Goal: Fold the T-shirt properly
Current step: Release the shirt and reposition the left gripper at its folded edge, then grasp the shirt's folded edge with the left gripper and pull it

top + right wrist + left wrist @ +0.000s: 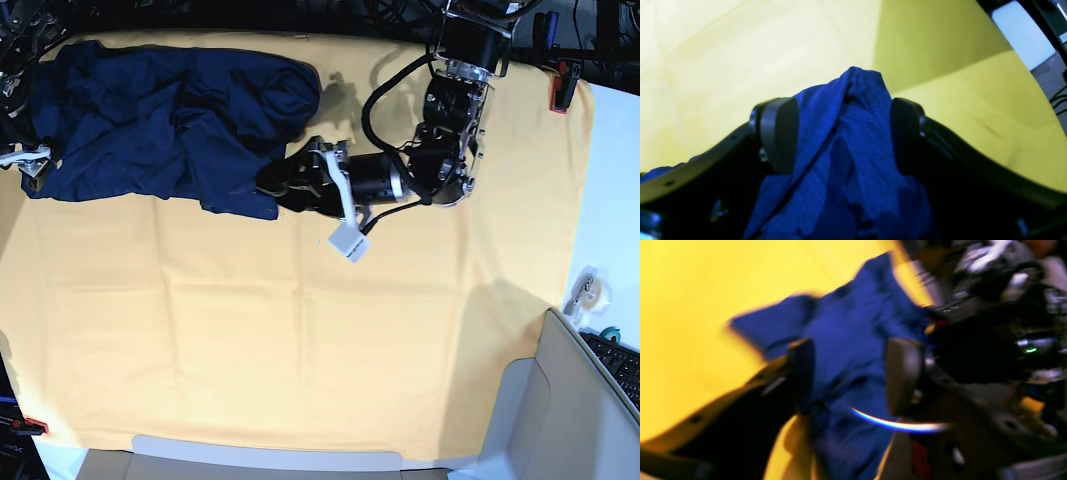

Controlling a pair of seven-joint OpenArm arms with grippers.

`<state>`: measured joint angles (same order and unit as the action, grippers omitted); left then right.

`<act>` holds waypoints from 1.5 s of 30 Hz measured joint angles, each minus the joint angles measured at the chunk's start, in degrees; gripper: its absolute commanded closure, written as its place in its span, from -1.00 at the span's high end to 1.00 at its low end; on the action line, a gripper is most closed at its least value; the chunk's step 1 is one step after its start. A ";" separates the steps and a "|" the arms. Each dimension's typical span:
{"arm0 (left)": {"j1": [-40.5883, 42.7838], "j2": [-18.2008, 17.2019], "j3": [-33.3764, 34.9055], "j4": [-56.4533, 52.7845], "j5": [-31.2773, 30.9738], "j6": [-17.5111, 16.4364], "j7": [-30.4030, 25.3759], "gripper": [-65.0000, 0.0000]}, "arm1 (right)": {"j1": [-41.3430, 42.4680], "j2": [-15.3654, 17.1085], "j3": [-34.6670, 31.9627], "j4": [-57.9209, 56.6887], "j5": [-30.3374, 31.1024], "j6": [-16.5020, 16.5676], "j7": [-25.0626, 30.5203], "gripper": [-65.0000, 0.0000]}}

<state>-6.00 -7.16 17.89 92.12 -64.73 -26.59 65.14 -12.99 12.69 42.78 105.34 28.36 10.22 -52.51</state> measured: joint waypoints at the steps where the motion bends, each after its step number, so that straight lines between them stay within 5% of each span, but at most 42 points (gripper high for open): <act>1: 0.59 -0.81 -0.90 -0.02 0.11 0.13 -0.31 -0.48 | -0.02 -0.04 0.00 0.00 0.11 0.00 0.00 0.29; 4: 2.27 -2.25 -1.84 -0.04 0.17 0.02 -0.81 -0.98 | 0.00 -0.02 -0.02 0.00 0.07 0.00 0.00 0.29; 5: 2.71 -2.23 -1.81 -0.04 0.37 0.02 -0.61 -1.00 | 0.00 -0.02 -0.02 0.00 0.09 0.00 0.00 0.29; 15: 3.52 -1.09 -1.33 -7.63 0.90 0.48 -3.87 -1.00 | -0.35 -0.04 -0.02 0.00 0.09 0.00 0.04 0.29; 20: 1.36 -0.28 -1.18 -10.71 7.54 0.46 -4.98 -1.00 | -0.33 -0.04 -0.04 0.00 -0.04 0.00 0.00 0.29; 37: 0.24 9.22 -1.40 -12.37 23.28 0.46 -5.18 -1.00 | -0.81 -0.22 -0.17 -0.04 0.09 0.00 0.02 0.29; 45: 0.00 11.52 -1.46 -11.89 24.06 0.48 -4.55 -1.00 | -1.01 -0.20 -0.17 -0.07 0.07 0.00 0.00 0.29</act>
<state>-6.00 4.36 16.43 80.23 -40.66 -26.11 60.60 -14.00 12.49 42.61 105.27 28.42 10.22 -52.51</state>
